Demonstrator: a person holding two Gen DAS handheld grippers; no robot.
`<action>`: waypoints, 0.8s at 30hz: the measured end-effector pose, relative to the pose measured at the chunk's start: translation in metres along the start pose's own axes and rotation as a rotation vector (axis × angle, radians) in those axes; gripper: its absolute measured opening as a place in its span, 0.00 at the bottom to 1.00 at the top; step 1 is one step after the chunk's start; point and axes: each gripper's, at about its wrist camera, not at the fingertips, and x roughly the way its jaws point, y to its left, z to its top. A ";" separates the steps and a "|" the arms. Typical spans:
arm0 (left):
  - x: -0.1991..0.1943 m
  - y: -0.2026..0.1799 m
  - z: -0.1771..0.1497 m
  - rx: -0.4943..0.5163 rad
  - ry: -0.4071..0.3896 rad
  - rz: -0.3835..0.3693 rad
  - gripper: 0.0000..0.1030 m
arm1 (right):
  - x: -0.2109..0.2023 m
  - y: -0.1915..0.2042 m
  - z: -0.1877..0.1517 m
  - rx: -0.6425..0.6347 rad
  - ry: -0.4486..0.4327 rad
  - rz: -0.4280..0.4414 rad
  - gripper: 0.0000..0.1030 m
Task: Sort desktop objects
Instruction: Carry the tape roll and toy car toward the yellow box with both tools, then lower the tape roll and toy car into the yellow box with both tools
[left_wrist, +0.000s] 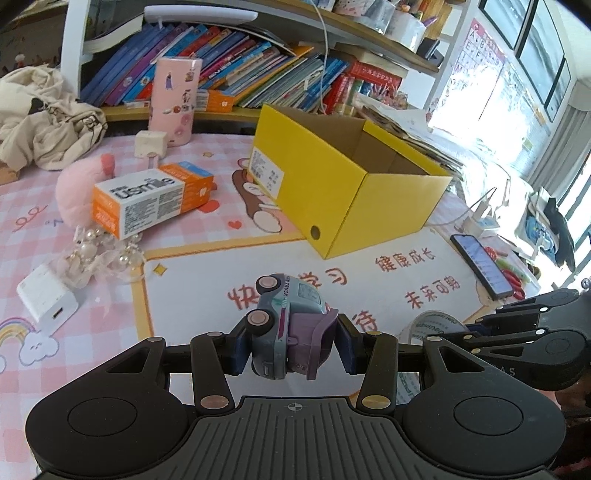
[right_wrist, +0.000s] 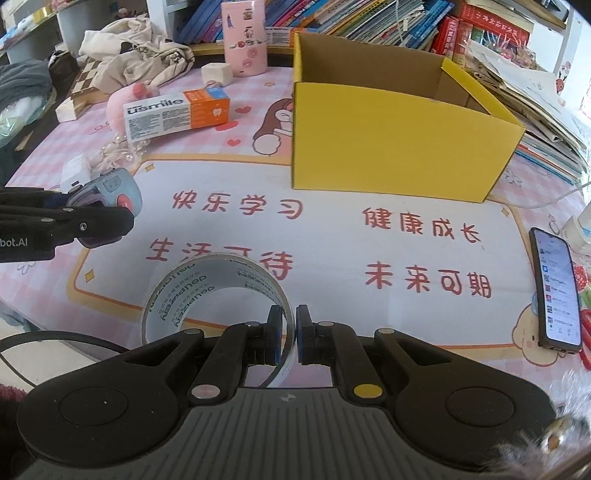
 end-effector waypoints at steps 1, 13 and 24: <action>0.002 -0.002 0.002 0.004 -0.003 -0.001 0.44 | 0.000 -0.003 0.000 0.002 -0.001 -0.001 0.07; 0.016 -0.029 0.023 0.018 -0.034 0.044 0.44 | 0.001 -0.049 0.016 0.012 -0.032 0.017 0.07; 0.014 -0.065 0.052 0.035 -0.139 0.100 0.44 | -0.019 -0.083 0.053 -0.062 -0.169 0.076 0.07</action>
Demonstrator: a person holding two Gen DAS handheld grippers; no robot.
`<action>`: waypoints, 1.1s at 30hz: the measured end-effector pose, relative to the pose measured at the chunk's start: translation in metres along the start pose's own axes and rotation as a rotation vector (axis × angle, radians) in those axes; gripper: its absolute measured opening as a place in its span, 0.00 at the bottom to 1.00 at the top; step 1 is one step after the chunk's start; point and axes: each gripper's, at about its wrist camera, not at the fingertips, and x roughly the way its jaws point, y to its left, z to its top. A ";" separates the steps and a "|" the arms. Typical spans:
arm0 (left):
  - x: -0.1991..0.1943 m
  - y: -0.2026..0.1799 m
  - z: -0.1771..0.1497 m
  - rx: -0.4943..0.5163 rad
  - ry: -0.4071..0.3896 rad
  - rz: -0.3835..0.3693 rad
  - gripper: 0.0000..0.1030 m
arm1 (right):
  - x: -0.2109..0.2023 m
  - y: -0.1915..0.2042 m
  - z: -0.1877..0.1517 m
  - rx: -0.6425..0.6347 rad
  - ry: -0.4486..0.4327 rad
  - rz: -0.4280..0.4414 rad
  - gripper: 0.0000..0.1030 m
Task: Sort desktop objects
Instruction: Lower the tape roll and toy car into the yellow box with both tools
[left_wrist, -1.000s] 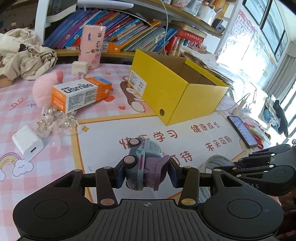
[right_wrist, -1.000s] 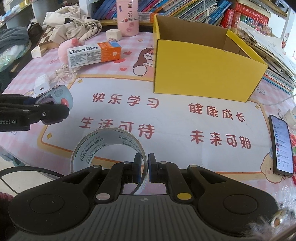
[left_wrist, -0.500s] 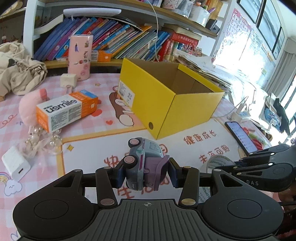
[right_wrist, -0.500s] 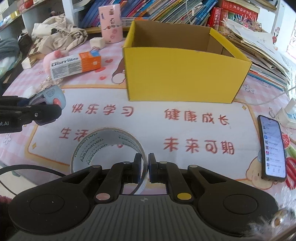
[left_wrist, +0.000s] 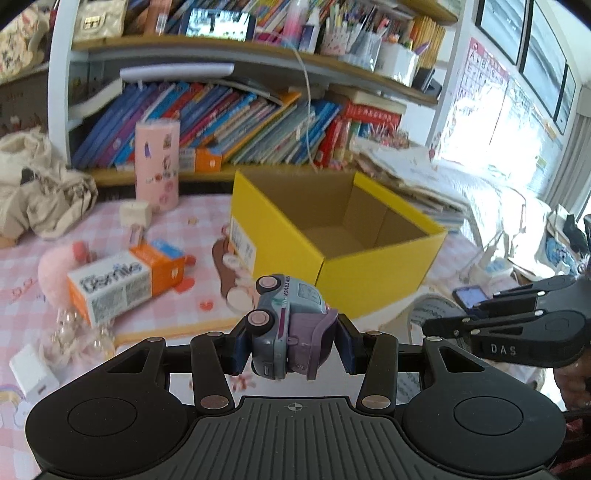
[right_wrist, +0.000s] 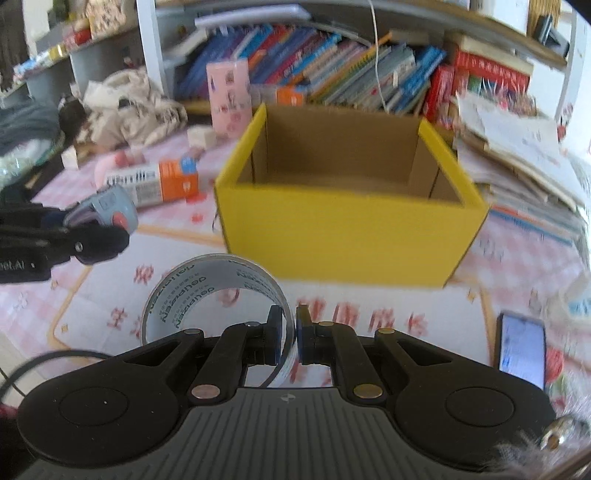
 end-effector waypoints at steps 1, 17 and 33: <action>0.001 -0.003 0.004 0.004 -0.010 0.005 0.44 | -0.002 -0.004 0.005 -0.002 -0.013 0.008 0.07; 0.019 -0.051 0.052 0.014 -0.098 0.062 0.44 | -0.016 -0.072 0.065 -0.071 -0.179 0.099 0.07; 0.081 -0.078 0.092 0.046 -0.093 0.085 0.44 | 0.028 -0.147 0.112 -0.111 -0.186 0.070 0.07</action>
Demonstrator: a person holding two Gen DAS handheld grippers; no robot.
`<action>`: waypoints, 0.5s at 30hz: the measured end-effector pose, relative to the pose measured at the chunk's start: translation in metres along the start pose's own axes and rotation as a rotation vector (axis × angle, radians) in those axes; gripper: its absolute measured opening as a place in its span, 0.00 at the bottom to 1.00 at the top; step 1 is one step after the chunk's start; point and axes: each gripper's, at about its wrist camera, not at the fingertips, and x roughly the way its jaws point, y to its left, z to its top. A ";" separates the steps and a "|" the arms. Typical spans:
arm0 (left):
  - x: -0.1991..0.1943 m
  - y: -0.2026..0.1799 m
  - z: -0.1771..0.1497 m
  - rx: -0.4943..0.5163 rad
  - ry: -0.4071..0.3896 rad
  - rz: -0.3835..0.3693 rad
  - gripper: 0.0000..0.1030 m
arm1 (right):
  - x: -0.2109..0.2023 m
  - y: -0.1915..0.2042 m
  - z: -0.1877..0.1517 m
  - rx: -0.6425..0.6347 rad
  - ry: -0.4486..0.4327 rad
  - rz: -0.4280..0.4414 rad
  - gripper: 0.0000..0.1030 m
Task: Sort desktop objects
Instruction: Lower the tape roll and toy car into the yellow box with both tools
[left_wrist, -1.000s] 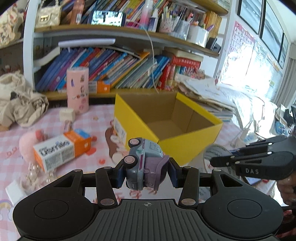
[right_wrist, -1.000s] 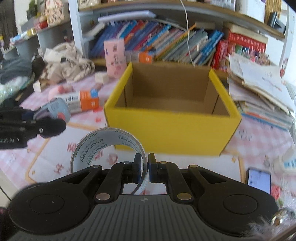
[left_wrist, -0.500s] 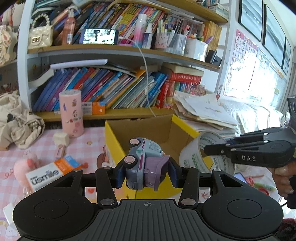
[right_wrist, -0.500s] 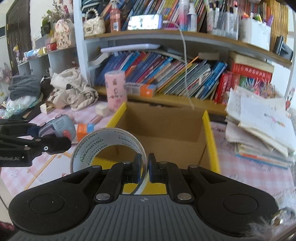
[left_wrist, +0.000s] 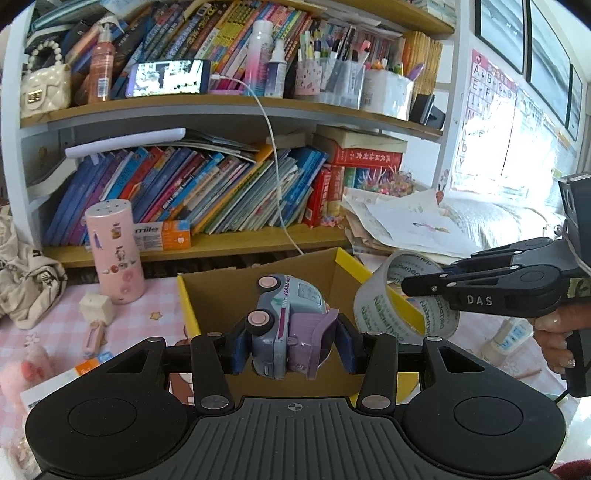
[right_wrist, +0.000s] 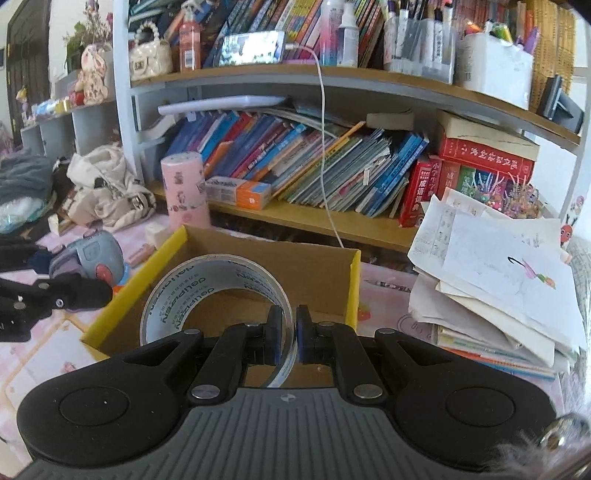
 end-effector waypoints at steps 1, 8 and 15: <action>0.005 0.000 0.001 -0.001 0.009 0.001 0.44 | 0.005 -0.002 0.000 -0.012 0.009 0.002 0.07; 0.042 -0.002 0.000 0.028 0.084 0.006 0.44 | 0.045 -0.007 -0.005 -0.133 0.084 0.017 0.07; 0.068 -0.002 -0.012 0.068 0.175 0.010 0.44 | 0.074 -0.003 -0.022 -0.189 0.181 0.045 0.07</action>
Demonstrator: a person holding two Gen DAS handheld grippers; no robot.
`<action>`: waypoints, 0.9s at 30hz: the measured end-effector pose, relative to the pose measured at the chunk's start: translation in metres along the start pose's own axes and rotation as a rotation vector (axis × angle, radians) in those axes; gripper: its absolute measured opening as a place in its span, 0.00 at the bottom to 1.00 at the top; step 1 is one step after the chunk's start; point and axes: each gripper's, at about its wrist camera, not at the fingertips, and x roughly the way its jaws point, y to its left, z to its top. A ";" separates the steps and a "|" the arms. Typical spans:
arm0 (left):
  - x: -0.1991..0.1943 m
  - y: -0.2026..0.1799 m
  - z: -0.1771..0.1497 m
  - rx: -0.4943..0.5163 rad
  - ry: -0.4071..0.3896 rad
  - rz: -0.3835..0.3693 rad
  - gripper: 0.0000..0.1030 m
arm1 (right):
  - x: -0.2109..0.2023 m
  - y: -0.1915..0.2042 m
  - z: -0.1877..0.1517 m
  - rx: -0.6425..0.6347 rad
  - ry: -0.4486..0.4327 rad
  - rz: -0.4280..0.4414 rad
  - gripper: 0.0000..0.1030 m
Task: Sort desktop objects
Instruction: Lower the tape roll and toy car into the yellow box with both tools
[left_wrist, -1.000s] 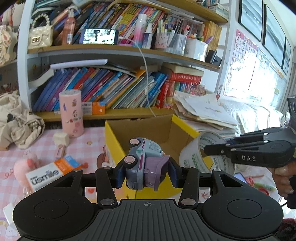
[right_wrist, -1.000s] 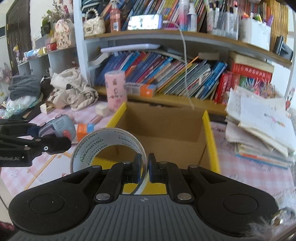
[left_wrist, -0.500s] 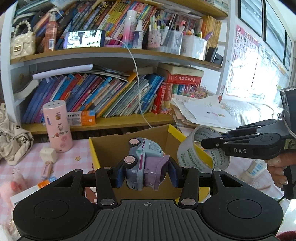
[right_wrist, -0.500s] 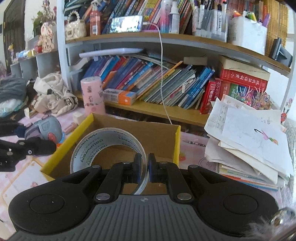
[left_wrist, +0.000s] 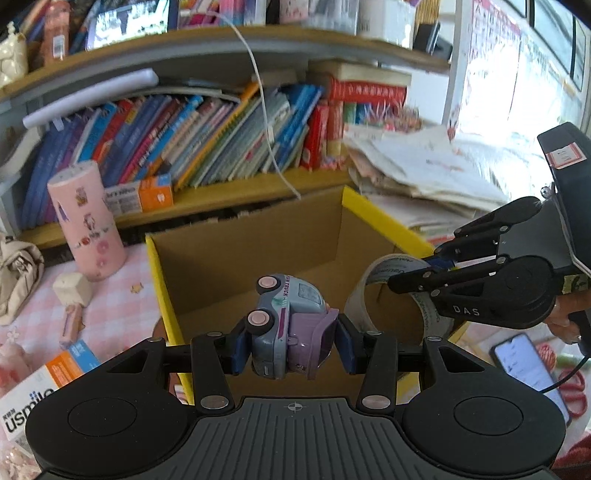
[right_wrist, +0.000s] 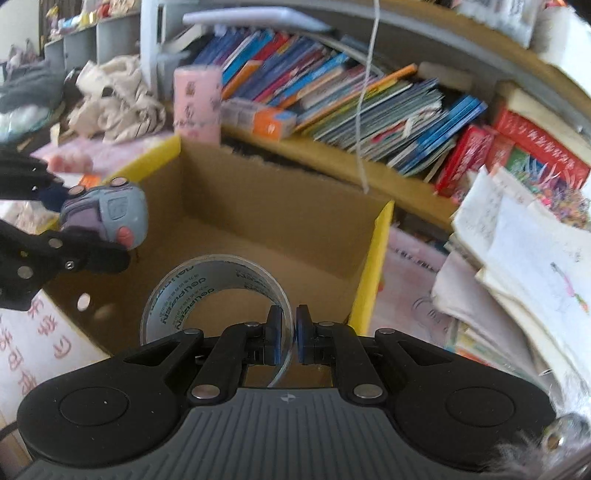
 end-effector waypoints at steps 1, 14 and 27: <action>0.002 0.001 -0.002 -0.001 0.012 -0.002 0.44 | 0.002 0.001 -0.002 -0.001 0.007 0.004 0.07; -0.016 -0.003 -0.038 -0.035 0.103 -0.023 0.44 | -0.013 0.031 -0.021 0.020 0.048 0.137 0.08; -0.041 -0.021 -0.052 -0.055 0.133 -0.103 0.44 | -0.027 0.037 -0.031 -0.039 0.082 0.110 0.08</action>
